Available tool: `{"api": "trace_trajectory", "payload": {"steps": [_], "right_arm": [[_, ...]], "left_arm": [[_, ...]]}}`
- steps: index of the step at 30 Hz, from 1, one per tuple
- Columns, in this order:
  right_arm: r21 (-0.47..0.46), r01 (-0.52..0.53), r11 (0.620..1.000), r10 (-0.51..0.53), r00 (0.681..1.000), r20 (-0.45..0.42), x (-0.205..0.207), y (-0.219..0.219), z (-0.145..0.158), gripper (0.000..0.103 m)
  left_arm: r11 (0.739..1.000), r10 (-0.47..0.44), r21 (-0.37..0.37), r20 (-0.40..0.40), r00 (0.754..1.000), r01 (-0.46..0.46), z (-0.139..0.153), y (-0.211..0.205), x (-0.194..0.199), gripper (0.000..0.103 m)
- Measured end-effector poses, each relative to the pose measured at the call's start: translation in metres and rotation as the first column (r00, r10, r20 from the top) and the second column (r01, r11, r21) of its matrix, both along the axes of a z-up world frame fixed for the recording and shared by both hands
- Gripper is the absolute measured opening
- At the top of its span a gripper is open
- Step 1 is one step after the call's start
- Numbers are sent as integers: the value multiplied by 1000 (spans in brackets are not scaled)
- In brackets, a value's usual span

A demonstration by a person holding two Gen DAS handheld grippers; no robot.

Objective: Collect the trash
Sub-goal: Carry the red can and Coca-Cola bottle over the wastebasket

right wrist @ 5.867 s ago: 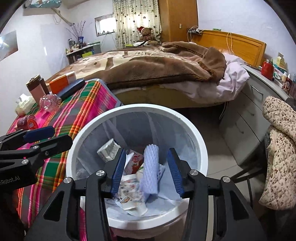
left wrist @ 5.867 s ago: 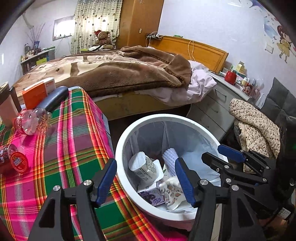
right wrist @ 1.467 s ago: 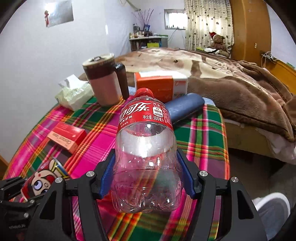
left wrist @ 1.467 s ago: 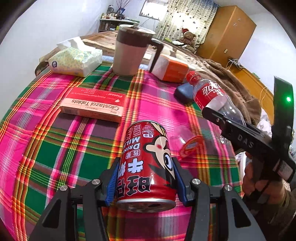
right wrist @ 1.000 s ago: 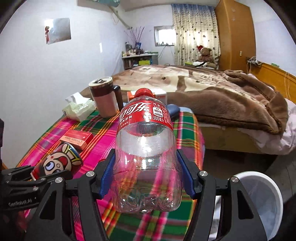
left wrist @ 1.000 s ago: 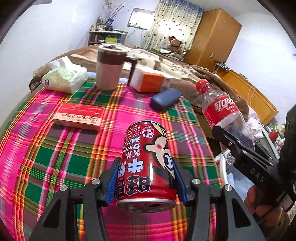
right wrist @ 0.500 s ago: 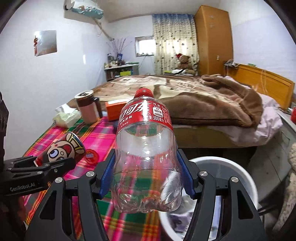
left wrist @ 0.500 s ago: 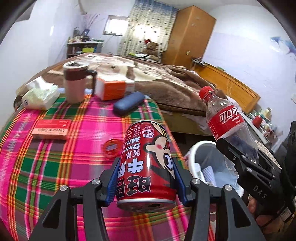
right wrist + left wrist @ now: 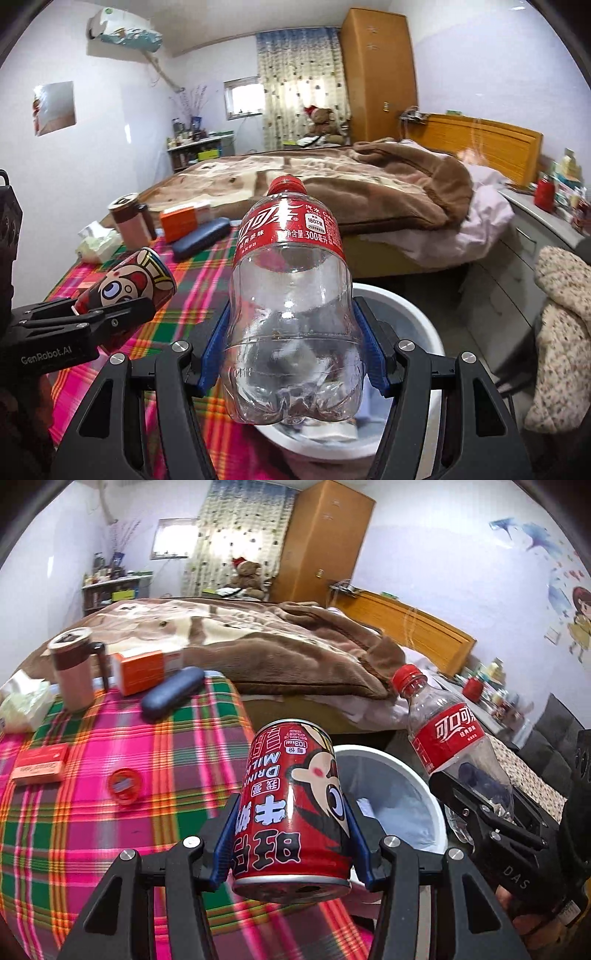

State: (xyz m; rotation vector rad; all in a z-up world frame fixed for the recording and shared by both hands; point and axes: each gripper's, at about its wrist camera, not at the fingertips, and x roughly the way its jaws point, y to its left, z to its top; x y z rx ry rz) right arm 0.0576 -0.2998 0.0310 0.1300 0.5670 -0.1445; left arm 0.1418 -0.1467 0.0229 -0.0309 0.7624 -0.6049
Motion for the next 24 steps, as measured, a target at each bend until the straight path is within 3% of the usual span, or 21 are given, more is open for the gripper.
{"api": "trace_trajectory", "payload": {"steps": [12,16,24], "right_arm": [[21,91,996,-89,992,-88,-15,-35,-26,64],[35,111,993,-105,986,-126,-16,-45,-36,64],[43,133,990,-121,968,-219,-9,-60,-56,64]], "left_arm": [[992,-113,62,-5,994,113,-16,-71,-8,53],[985,-128,122,42,991,122,-21,-91,-12,53],[977,-148,155,3,989,146,-40,-115,-4,53]]}}
